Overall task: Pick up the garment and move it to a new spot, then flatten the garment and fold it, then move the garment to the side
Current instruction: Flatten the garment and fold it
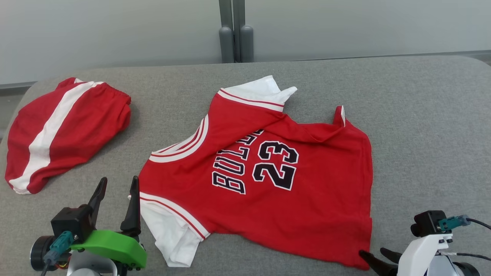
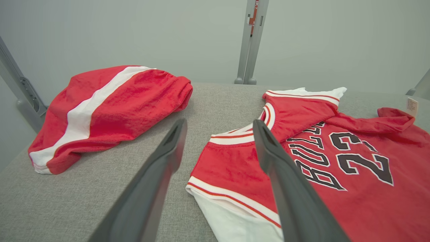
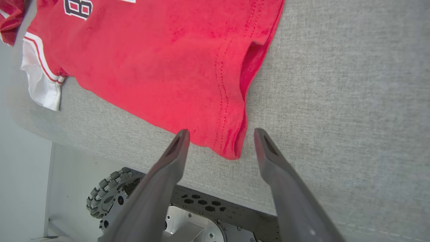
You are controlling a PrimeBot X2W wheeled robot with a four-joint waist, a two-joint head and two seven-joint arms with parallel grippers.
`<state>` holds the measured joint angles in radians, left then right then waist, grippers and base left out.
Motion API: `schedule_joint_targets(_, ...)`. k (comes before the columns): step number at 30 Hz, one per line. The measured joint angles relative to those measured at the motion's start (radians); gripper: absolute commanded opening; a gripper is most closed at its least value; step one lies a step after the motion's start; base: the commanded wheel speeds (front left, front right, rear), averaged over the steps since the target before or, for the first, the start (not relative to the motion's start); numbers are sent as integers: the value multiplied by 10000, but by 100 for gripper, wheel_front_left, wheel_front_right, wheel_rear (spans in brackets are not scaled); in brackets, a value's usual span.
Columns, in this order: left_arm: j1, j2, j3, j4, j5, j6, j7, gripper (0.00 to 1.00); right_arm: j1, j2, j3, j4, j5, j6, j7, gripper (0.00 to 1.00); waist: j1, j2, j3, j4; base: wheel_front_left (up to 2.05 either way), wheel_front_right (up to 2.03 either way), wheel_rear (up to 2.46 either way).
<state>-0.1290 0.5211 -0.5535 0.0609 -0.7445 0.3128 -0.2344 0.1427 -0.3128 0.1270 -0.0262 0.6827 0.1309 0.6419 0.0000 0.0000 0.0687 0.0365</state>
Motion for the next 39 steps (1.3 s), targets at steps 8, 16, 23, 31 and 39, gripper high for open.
schedule_joint_targets(8, 4, 25, -33, -12, -27, 0, 15, 100, -174, 151, -777, -727, 105, 0, -702, 100, 0, 0, -144, 45, 0, 0, 0)
schedule_joint_targets(16, -152, 12, -165, -242, 79, 38, 102, 100, -1990, -15, -1005, -157, -366, 0, -1925, 100, 0, 0, 76, 217, 0, 0, 0)
schedule_joint_targets(23, -885, -244, -424, -362, 364, -63, 130, 100, -4137, -474, -1156, 2121, -686, -2, -2038, 100, 0, 0, 756, 457, 0, 0, 0)
schedule_joint_targets(31, -1586, -729, -633, -77, 616, -351, -17, 100, -5686, -690, -731, 4734, 111, 0, -1639, 100, 0, 0, 1575, 1001, 0, 0, 0)
schedule_joint_targets(39, -1707, -888, -663, 224, 667, -487, -92, 100, -6375, -859, -38, 5850, 1110, 0, -1544, 0, 0, 0, 1860, 1368, 0, 0, 0)
